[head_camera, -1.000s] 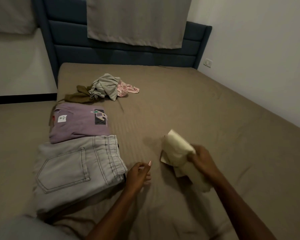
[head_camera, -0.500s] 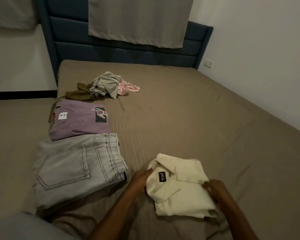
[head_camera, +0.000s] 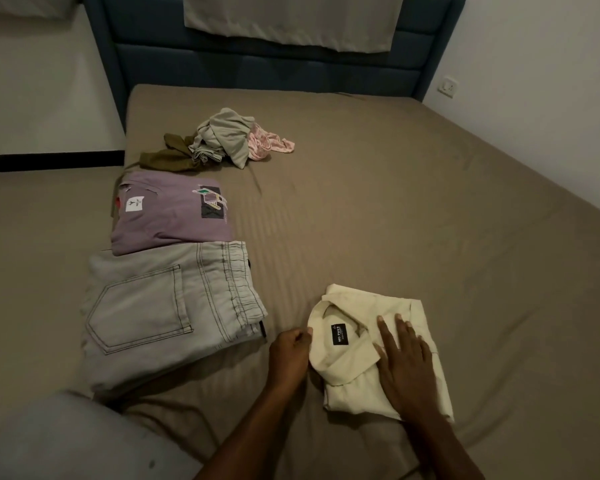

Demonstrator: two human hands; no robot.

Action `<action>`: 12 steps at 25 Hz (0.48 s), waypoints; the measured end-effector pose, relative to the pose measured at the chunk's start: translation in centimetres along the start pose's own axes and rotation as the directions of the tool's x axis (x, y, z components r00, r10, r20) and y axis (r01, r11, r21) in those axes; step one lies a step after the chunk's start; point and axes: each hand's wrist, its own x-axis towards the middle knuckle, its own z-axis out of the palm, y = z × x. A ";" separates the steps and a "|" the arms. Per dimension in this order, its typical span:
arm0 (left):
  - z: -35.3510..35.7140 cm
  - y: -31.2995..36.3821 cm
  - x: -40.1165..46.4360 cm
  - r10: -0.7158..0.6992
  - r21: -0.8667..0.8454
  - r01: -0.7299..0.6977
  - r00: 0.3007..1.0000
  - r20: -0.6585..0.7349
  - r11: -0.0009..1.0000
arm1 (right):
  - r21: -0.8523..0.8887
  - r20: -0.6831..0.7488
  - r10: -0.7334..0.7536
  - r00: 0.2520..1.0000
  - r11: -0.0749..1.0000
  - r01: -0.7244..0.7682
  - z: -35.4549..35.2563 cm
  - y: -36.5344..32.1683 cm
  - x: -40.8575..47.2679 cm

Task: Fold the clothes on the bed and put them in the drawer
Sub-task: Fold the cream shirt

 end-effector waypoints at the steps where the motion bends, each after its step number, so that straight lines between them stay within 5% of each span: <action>1: -0.2 0.5 -0.2 -0.014 0.034 0.015 1.000 -0.025 0.999 | 0.015 0.013 0.009 1.000 1.000 -0.010 -0.1 0.0 0.3; 4: -0.2 1.5 -1.1 -0.075 0.060 0.075 0.997 0.006 0.995 | 0.180 -0.075 0.067 0.995 0.982 -0.052 -0.8 0.7 0.3; 7: 0.1 1.8 -4.1 -0.197 -0.247 0.229 0.969 0.148 0.941 | 0.352 -0.225 0.320 0.920 0.908 -0.229 -2.4 2.4 0.2; 10: 0.0 3.0 -6.1 -0.276 -0.467 0.368 0.927 0.255 0.804 | 0.356 0.035 0.615 0.788 0.729 -0.585 -4.2 4.4 1.0; 12: -0.3 3.9 -4.8 -0.327 -0.462 0.446 0.890 0.318 0.767 | 0.408 0.211 0.635 0.743 0.634 -0.657 -5.3 5.3 1.7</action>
